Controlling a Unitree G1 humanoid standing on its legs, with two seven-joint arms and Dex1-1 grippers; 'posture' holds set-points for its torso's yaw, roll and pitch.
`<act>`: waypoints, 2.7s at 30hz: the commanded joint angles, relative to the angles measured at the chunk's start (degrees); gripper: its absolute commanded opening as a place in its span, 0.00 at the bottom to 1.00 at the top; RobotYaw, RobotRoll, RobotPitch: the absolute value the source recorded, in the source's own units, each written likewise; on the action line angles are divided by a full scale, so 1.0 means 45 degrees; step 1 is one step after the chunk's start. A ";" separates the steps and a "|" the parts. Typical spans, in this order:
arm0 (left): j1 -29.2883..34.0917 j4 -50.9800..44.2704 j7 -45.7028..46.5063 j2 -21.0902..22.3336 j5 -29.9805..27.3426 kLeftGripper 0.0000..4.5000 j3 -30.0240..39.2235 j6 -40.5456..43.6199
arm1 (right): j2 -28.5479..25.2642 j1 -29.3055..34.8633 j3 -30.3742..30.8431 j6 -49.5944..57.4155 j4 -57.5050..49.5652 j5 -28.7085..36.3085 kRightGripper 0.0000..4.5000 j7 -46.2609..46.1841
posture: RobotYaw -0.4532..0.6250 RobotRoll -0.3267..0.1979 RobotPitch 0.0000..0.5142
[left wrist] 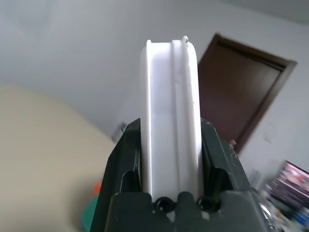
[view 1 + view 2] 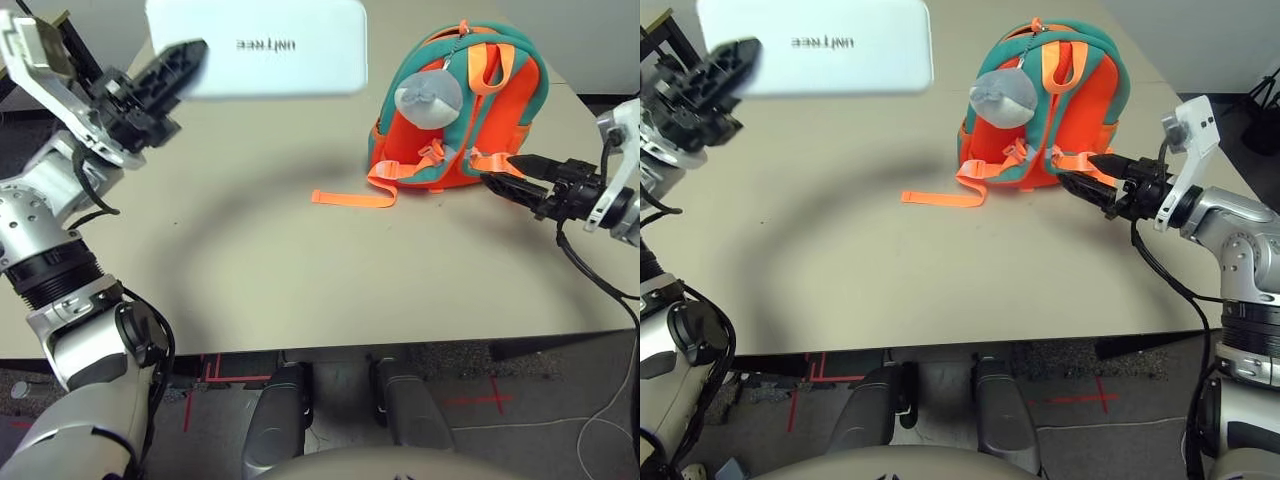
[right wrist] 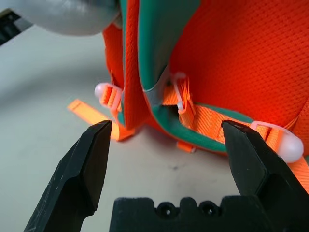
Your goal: Put the pencil case into the backpack and zip it.
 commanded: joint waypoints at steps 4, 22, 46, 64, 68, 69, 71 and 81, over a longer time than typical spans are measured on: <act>-0.0446 0.0696 -0.0067 -0.0012 0.1432 0.32 -0.0574 -0.2954 | 0.0856 -0.0506 -0.0035 0.0218 -0.0629 0.0156 1.00 -0.1606 | 0.27 0.62 0.27; -0.0722 0.2050 -0.0610 -0.0249 0.2217 0.32 -0.1749 -0.4645 | 0.2746 -0.1652 0.1738 -0.1427 0.0134 -0.1541 1.00 -0.3560 | 0.25 0.62 0.24; -0.0374 0.1549 -0.0407 -0.0766 0.2330 0.32 -0.2231 -0.4736 | 0.3387 -0.2835 0.1955 -0.3387 0.1727 -0.2582 0.12 -0.3186 | 0.26 0.62 0.26; -0.0421 0.1724 -0.0351 -0.1083 0.2436 0.32 -0.2482 -0.4815 | 0.1810 -0.1462 0.0728 0.1435 -0.4334 0.0245 0.05 -0.3582 | 0.24 0.62 0.27; -0.0501 0.1818 -0.0390 -0.1149 0.2479 0.32 -0.2521 -0.4845 | 0.1567 -0.1436 0.0377 0.2497 -0.5333 0.0928 0.05 -0.3967 | 0.24 0.62 0.27; -0.0517 0.1840 -0.0401 -0.1159 0.2484 0.32 -0.2530 -0.4849 | 0.1542 -0.1421 0.0306 0.2707 -0.5533 0.1089 0.05 -0.4070 | 0.23 0.62 0.27; -0.0546 0.1880 -0.0421 -0.1186 0.2498 0.32 -0.2548 -0.4860 | 0.1508 -0.1356 0.0189 0.3040 -0.5873 0.1356 0.05 -0.4250 | 0.23 0.62 0.27; -0.0688 0.2042 -0.0528 -0.1316 0.2590 0.32 -0.2651 -0.4869 | 0.1759 -0.0677 -0.0290 0.4319 -0.7323 0.2562 0.05 -0.5392 | 0.22 0.62 0.26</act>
